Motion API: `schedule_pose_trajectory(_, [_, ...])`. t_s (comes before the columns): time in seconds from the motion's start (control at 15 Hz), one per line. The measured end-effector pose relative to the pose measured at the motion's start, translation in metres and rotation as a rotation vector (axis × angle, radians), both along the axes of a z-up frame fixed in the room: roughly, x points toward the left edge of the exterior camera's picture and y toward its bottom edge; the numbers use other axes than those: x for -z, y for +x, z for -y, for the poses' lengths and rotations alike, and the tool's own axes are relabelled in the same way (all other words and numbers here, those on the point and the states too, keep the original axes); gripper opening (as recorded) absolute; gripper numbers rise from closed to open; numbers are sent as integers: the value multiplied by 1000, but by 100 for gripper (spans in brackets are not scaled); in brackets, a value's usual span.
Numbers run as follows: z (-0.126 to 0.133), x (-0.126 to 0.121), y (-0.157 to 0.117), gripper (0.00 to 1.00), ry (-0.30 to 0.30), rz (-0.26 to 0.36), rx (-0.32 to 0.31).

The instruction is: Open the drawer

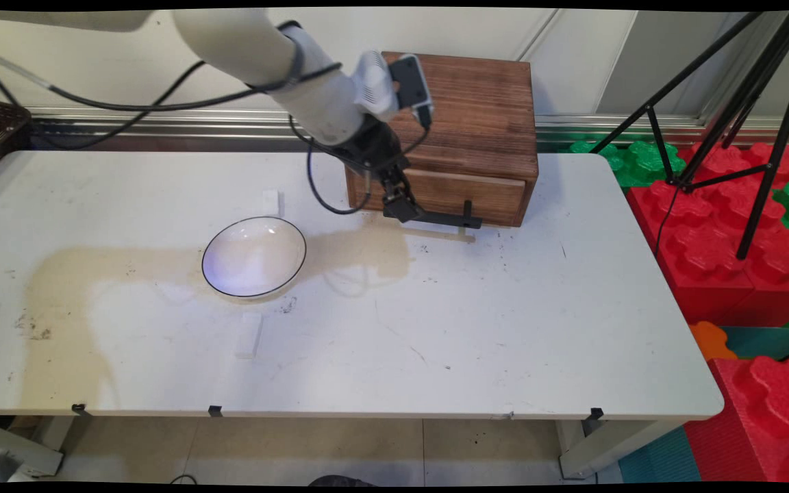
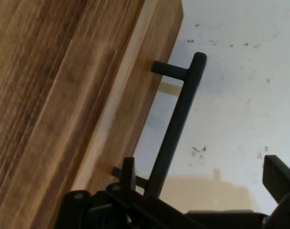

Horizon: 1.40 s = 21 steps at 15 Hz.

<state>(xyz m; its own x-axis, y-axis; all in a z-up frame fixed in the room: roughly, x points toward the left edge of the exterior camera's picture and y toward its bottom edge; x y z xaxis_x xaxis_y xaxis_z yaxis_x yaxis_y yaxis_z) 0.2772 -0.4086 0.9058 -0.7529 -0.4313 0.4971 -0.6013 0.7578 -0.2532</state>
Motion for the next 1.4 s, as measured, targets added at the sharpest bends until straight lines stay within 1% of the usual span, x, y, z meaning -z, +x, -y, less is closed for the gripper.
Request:
schedule_pose_trajectory(0.27, [16,18,-22,100,8,40,-22])
schedule_pose_trajectory(0.47, [26,32,-33,100,19,60,-58])
schedule_pose_trajectory(0.6, [33,41,-40,100,26,71,-71])
schedule_pose_trajectory(0.87, [43,57,-49,100,38,85,-83])
schedule_pose_trajectory(1.2, [53,71,-54,100,54,89,-91])
schedule_pose_trajectory(1.4, [58,83,-57,100,78,86,-95])
